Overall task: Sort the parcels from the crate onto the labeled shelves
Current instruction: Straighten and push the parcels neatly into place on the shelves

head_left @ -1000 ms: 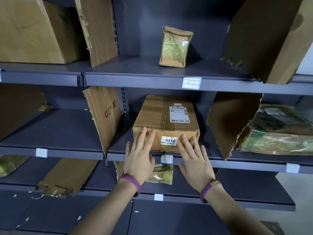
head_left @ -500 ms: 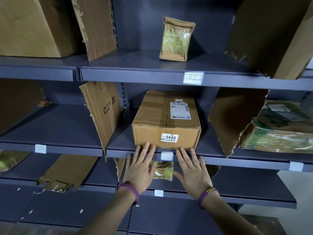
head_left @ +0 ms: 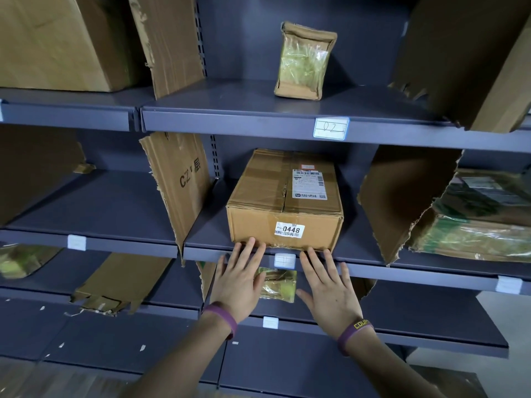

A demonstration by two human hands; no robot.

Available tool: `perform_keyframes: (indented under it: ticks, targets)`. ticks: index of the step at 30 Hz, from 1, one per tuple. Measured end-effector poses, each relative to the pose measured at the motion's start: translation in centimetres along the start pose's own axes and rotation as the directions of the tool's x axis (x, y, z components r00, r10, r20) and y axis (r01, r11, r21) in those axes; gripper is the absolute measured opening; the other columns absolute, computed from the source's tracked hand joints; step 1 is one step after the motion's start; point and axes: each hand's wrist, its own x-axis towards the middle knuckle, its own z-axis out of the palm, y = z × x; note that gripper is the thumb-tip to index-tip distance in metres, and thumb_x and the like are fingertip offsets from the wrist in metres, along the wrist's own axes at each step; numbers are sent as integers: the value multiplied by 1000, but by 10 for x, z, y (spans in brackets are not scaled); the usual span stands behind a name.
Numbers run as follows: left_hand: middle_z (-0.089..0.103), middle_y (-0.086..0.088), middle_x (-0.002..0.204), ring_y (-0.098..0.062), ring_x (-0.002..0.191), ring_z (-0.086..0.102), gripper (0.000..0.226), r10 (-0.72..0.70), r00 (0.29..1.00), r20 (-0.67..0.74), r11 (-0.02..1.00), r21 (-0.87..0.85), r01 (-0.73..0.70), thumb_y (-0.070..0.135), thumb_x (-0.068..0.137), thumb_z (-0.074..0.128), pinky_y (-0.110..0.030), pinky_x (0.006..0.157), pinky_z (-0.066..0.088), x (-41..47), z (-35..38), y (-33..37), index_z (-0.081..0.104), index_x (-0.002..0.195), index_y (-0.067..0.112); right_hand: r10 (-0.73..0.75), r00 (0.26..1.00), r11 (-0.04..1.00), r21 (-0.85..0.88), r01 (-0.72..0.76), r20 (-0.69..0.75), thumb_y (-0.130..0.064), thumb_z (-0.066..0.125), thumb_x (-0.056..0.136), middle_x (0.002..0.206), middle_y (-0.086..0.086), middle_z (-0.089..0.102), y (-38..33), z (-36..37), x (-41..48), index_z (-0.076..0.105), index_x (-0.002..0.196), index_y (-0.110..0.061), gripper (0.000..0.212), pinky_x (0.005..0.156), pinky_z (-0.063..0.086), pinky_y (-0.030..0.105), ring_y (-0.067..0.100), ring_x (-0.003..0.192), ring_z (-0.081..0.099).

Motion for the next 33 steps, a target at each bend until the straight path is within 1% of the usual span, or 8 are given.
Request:
perform_keyframes:
  ticks: [4, 9, 13, 18, 22, 26, 30, 33]
  targets:
    - [-15, 14, 159, -17, 149, -8, 66, -30, 1000, -2, 999, -21, 30, 57, 85, -6, -46, 118, 2, -17, -7, 4, -11, 149, 41, -19, 999, 999, 32, 20, -33, -53, 29, 87, 153, 5, 39, -8, -1, -8, 37, 147, -17, 70, 105, 40, 56, 32, 140, 37]
    - [-19, 18, 155, -16, 148, -10, 60, -85, 996, -37, 996, -41, 83, 44, 101, 27, -42, 119, -1, -53, -16, -1, -8, 149, 40, -83, 996, 992, 88, 86, -40, -53, 34, 89, 156, 6, 32, -43, -4, -18, 32, 150, -18, 71, 107, 36, 57, 33, 143, 29]
    - [-16, 17, 157, -12, 148, -11, 63, -122, 988, -99, 989, -91, 113, 39, 101, 34, -40, 119, 1, -77, -31, -14, -8, 148, 41, -127, 987, 980, 144, 140, -97, -51, 38, 89, 158, 7, 29, -82, -8, -26, 29, 151, -19, 70, 107, 35, 54, 34, 144, 27]
    - [-10, 17, 159, -8, 147, -12, 66, -187, 968, -166, 971, -183, 156, 34, 99, 40, -41, 121, 5, -113, -54, -52, -2, 150, 40, -195, 968, 951, 212, 225, -155, -43, 70, 81, 159, 8, 24, -147, -15, -29, 23, 152, -18, 89, 108, 33, 52, 36, 144, 25]
    - [-4, 16, 160, -12, 148, -6, 67, -191, 957, -217, 964, -225, 142, 32, 97, 45, -40, 120, 7, -141, -76, -98, 4, 150, 40, -186, 972, 947, 239, 216, -142, -42, 66, 85, 162, 4, 18, -210, -23, -27, 19, 154, -21, 85, 112, 29, 53, 33, 148, 16]
    - [0, 13, 160, -16, 149, -4, 66, -198, 952, -232, 958, -251, 138, 32, 95, 46, -43, 120, 8, -171, -102, -160, 12, 151, 37, -188, 976, 933, 290, 213, -113, -37, 55, 91, 163, 1, 4, -285, -31, -29, 9, 156, -24, 80, 118, 14, 53, 31, 150, -2]
    - [15, 5, 160, -22, 148, 8, 68, -198, 939, -281, 952, -281, 117, 32, 89, 50, -45, 119, 15, -199, -128, -216, 17, 149, 39, -114, 985, 927, 343, 154, -133, -34, 61, 90, 163, 4, 7, -350, -42, -32, 15, 155, -22, 80, 117, 13, 51, 33, 150, 4]
    - [17, 5, 159, -21, 148, 7, 68, -270, 923, -274, 924, -342, 169, 36, 89, 50, -42, 120, 10, -219, -144, -249, 18, 148, 40, -91, 990, 900, 416, 127, -107, -33, 54, 95, 163, 0, -4, -390, -47, -35, 9, 155, -25, 76, 120, 7, 47, 29, 150, -9]
